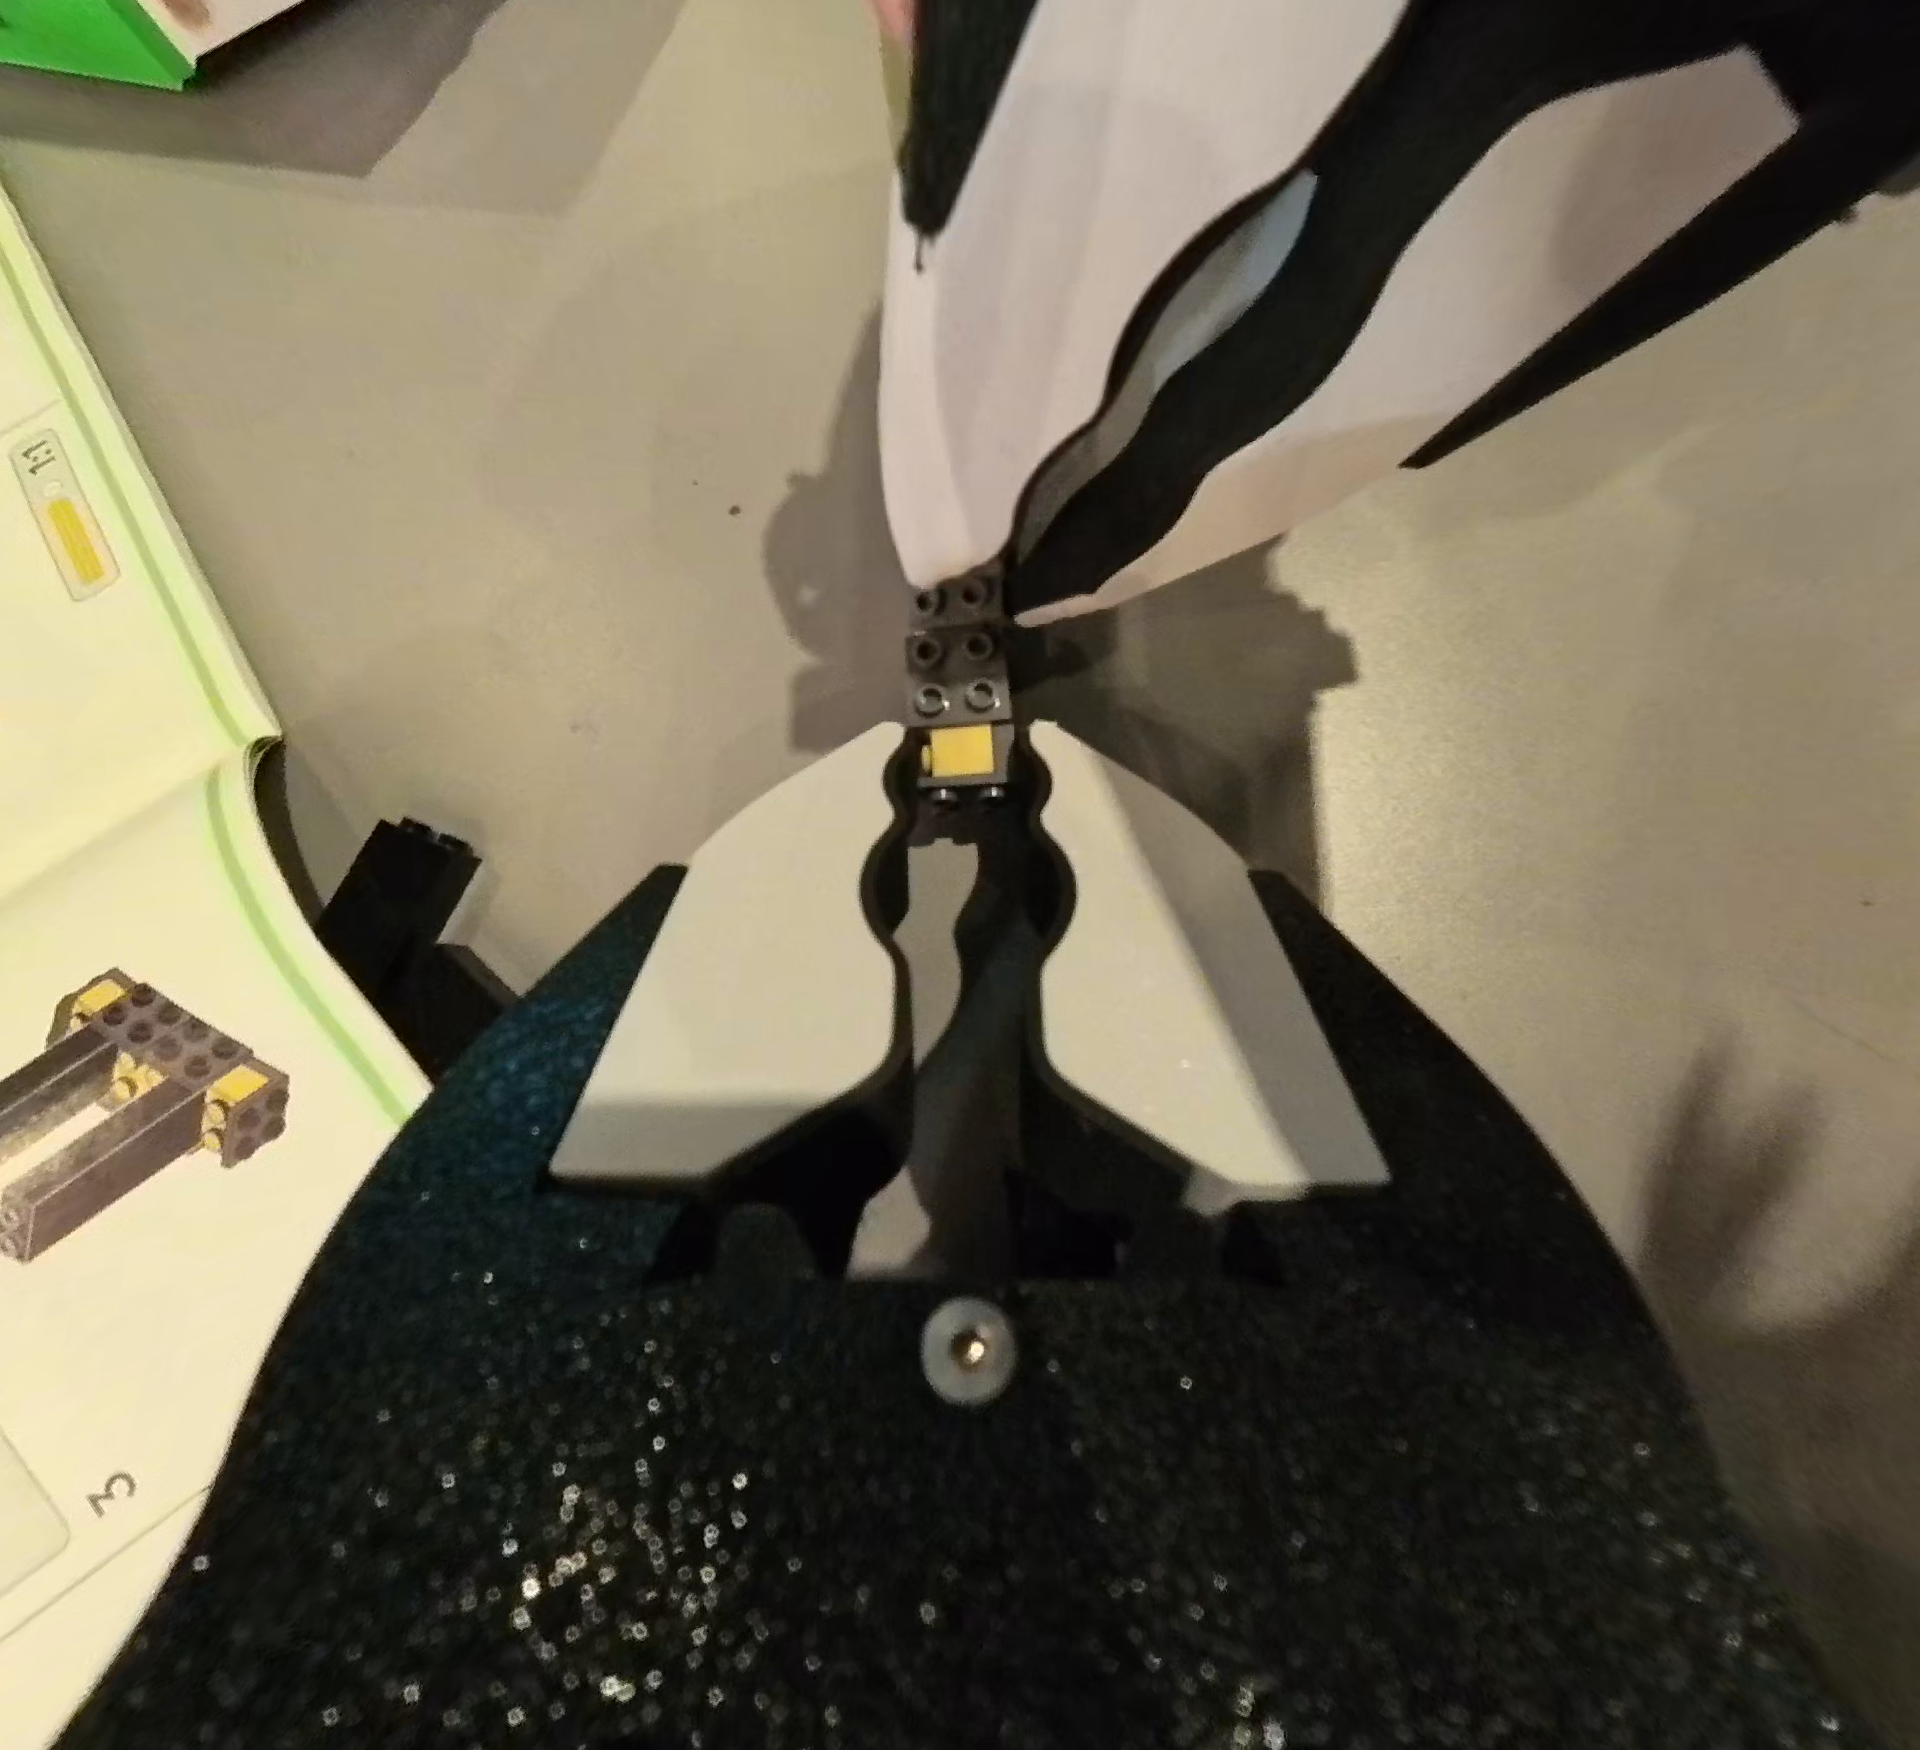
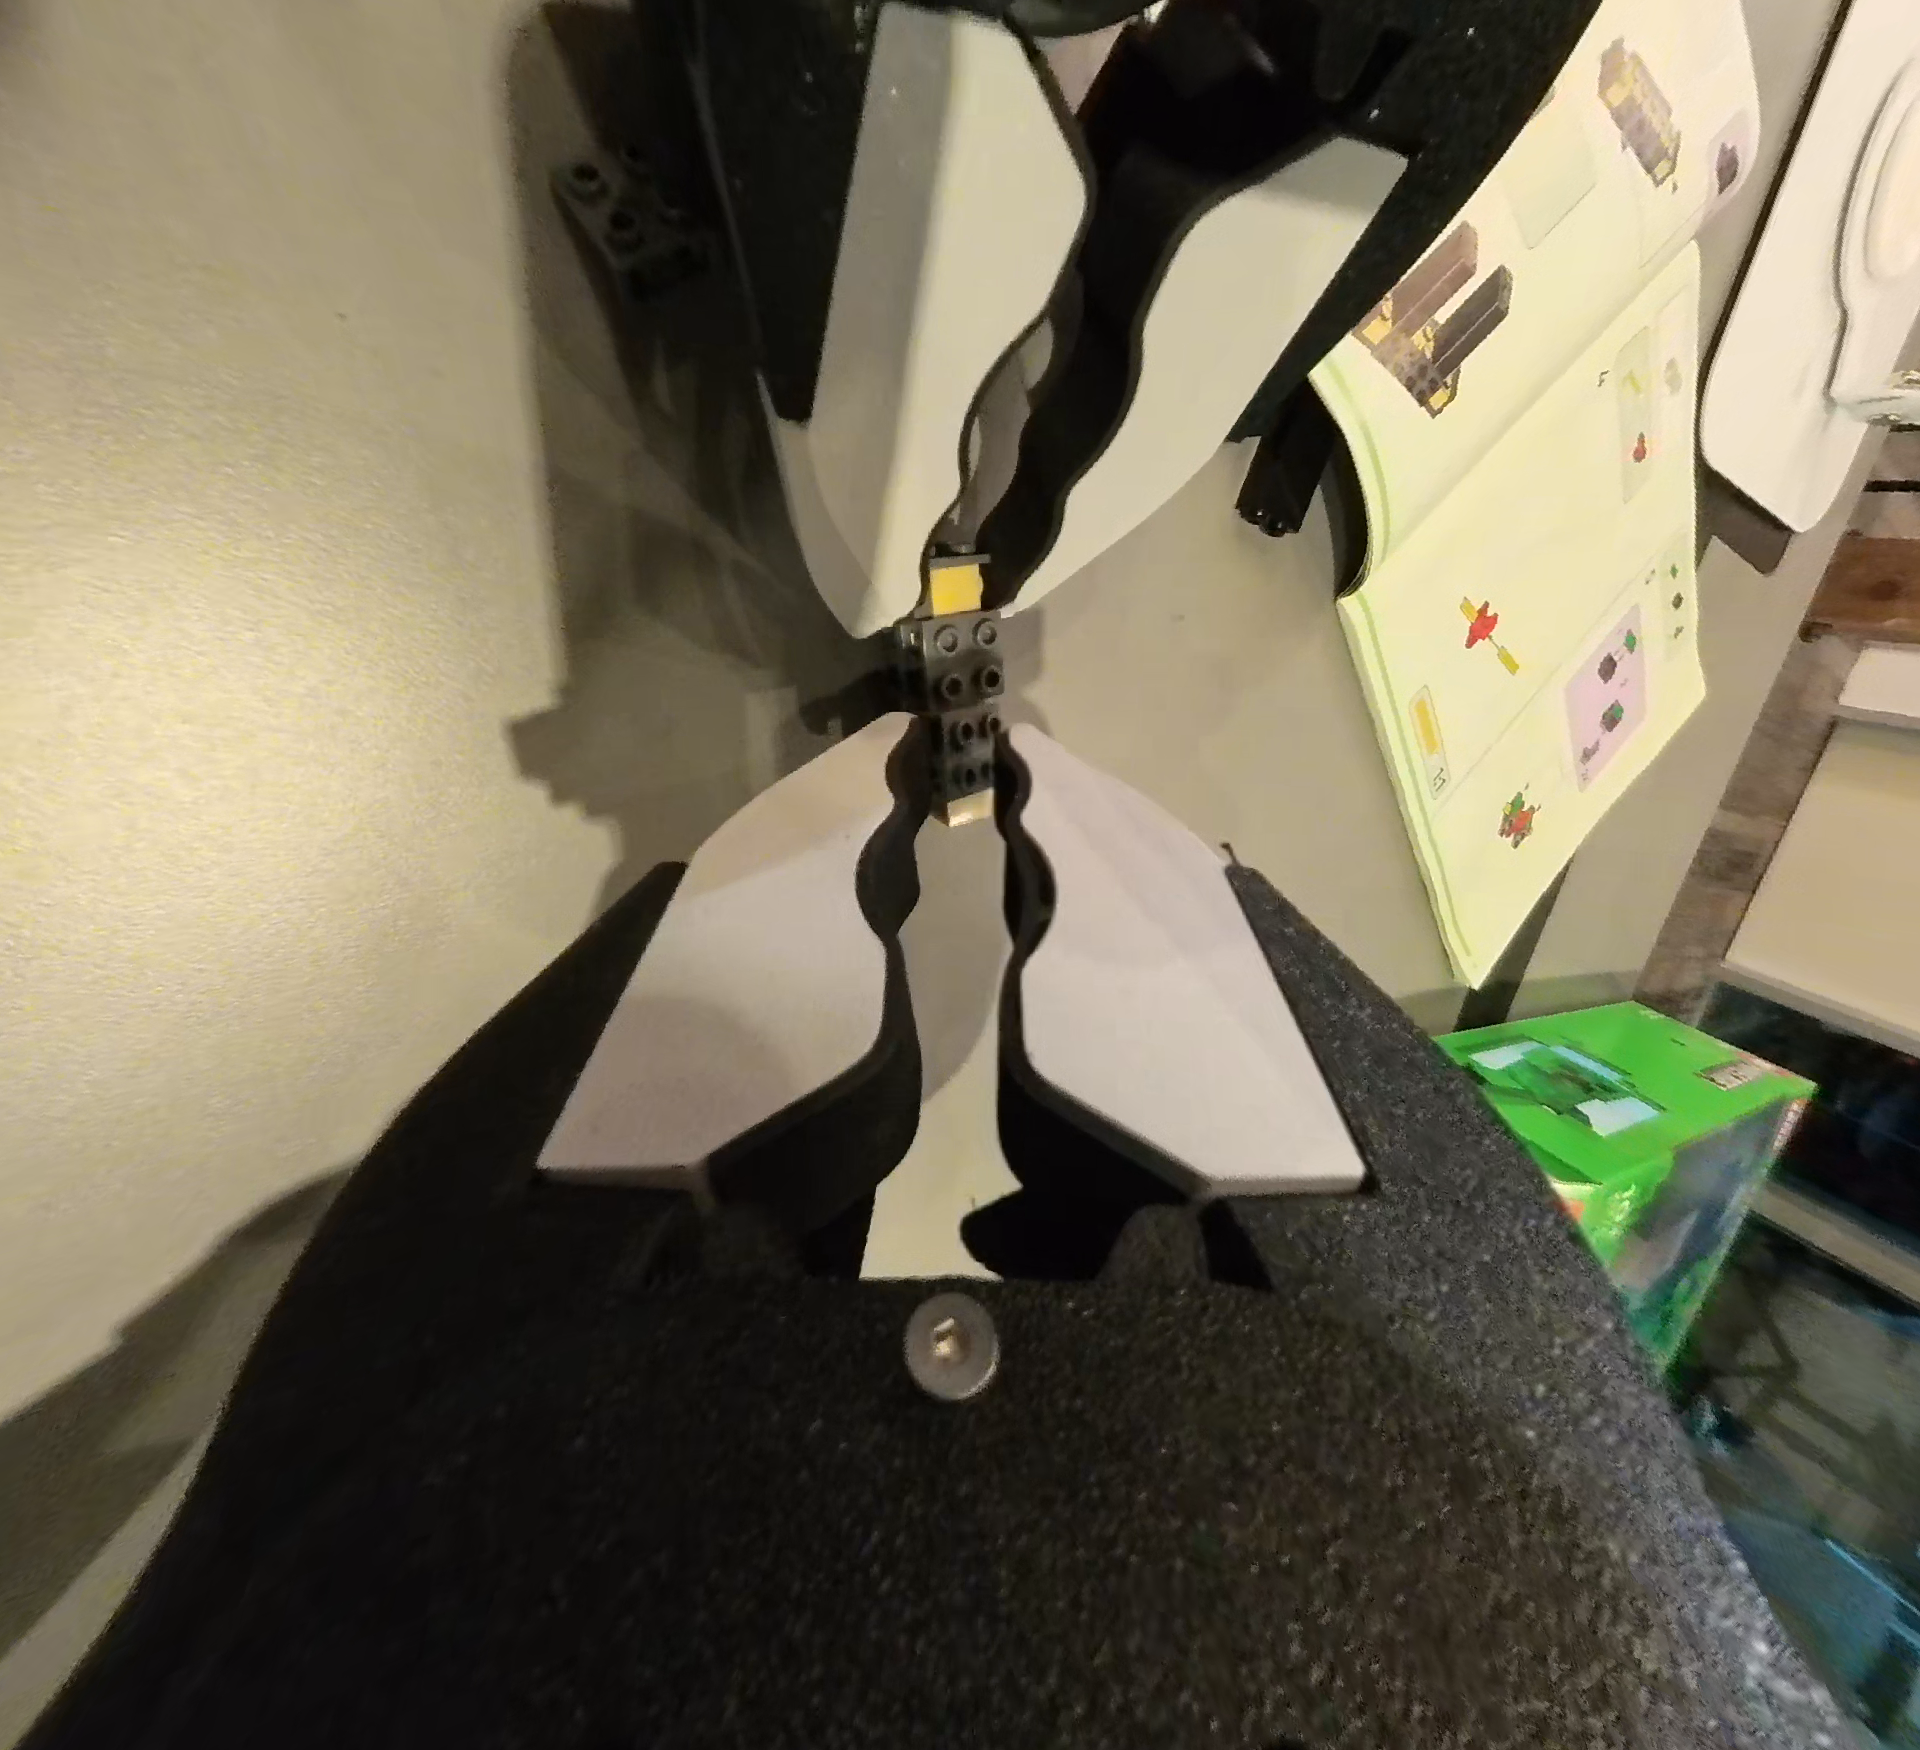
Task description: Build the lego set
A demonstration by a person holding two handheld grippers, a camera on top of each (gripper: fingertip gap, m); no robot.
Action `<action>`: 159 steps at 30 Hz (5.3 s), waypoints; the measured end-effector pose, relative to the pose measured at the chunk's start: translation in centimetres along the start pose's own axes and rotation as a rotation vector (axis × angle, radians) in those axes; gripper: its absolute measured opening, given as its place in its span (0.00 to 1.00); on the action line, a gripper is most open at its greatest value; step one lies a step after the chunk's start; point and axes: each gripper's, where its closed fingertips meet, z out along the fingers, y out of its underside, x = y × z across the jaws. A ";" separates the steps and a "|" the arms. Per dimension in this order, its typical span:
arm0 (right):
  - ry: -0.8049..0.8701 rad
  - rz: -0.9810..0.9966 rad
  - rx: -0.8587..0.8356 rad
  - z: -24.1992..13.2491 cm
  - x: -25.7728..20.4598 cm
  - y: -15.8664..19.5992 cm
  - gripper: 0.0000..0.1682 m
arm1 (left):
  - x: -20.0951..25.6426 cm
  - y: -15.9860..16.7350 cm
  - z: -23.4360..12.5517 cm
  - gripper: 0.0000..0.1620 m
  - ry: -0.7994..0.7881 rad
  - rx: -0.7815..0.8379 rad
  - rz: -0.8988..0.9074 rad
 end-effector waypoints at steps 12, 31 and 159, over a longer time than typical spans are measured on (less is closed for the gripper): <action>-0.091 0.089 0.083 0.2 -0.1 0.0 0.09 | 0.0 0.0 0.0 0.11 0.009 0.002 0.017; -0.305 0.284 0.332 0.6 -0.7 -0.1 0.10 | 0.3 0.1 -0.1 0.11 0.066 0.004 0.055; -0.380 0.491 0.602 0.0 -1.8 0.9 0.06 | 1.1 0.3 -0.3 0.10 0.176 -0.002 0.061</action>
